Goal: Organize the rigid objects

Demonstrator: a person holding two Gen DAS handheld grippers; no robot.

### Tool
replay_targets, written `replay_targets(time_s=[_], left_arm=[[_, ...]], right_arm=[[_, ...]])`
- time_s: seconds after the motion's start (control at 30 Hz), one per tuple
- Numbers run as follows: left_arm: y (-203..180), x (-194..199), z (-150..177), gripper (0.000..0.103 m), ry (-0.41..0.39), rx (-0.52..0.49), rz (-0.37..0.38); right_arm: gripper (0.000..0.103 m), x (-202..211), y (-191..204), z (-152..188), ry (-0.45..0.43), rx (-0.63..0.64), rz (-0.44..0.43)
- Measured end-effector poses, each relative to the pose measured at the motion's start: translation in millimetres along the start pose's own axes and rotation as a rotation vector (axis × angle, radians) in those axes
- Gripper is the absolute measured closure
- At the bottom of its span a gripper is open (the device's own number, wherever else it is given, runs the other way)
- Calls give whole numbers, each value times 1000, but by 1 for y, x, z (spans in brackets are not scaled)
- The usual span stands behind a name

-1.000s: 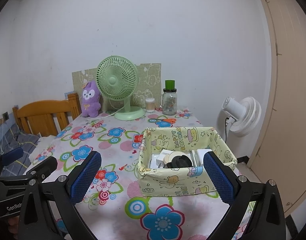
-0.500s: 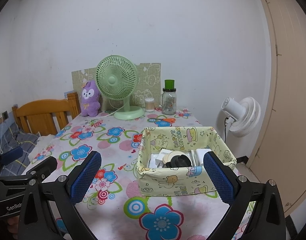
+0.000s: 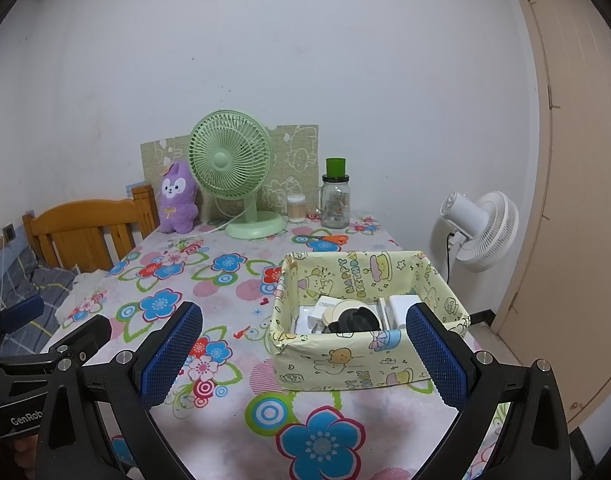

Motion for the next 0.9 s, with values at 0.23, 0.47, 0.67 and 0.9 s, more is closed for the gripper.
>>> replay_targets(time_s=[0.23, 0.47, 0.67, 0.9], left_arm=[[-1, 1, 2, 0, 1, 0, 1], [0, 1, 2, 0, 1, 1, 1], [-1, 2, 3, 0, 1, 1, 2], [-1, 3, 3, 0, -2, -3, 0]], right_arm=[[0, 0, 0, 0, 0, 0, 0], [0, 0, 1, 0, 1, 1, 0], [0, 0, 0, 0, 1, 2, 1], [0, 0, 1, 0, -1, -1, 2]])
Point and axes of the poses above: each gripper's, at about its wrist camera, not at the fingertips, and x roughly against the way its jaws point, y to its left, z to its underside, the point moved 5 cm from there along -x, roughly the way its jaws point, and after that the axes turned 6 degrees about -z, right-handed, at the moved point
